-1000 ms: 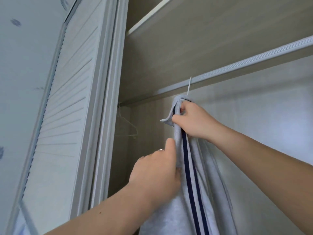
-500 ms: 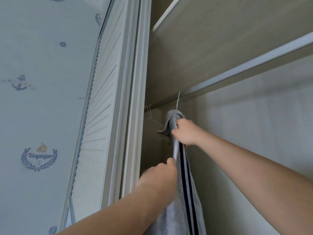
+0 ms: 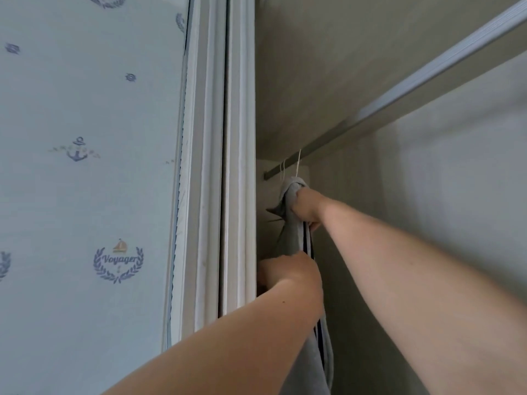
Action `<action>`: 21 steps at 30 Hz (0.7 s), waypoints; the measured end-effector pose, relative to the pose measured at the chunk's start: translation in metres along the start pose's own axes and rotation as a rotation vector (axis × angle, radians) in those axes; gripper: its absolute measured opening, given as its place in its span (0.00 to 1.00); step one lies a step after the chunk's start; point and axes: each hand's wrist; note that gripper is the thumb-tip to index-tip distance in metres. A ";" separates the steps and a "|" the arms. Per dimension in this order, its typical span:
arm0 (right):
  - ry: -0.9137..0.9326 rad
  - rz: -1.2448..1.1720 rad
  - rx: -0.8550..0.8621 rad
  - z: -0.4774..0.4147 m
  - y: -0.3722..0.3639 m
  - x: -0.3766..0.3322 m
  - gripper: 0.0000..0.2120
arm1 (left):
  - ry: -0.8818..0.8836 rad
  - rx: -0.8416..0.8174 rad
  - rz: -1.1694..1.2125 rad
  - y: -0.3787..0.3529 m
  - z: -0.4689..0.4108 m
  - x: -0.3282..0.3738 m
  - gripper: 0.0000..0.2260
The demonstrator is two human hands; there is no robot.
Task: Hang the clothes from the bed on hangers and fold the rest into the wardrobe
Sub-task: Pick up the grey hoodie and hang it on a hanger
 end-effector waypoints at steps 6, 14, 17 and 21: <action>0.013 -0.149 0.040 0.006 -0.011 0.020 0.17 | -0.053 0.086 -0.083 -0.001 0.001 -0.002 0.11; 0.098 -0.096 0.239 0.089 -0.013 0.061 0.29 | -0.290 0.299 -0.171 0.004 0.039 -0.020 0.14; 0.131 -0.023 0.244 0.137 -0.011 0.049 0.30 | -0.407 0.402 -0.157 0.010 0.067 -0.038 0.17; 0.137 0.102 0.235 0.199 -0.011 0.010 0.31 | -0.499 0.513 -0.106 0.002 0.103 -0.074 0.23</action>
Point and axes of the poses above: each hand's wrist, its own z-axis away from the middle knuckle, its own y-axis out of the back of the hand, x = y × z, and after that the axes turned 15 degrees about y, right-handed
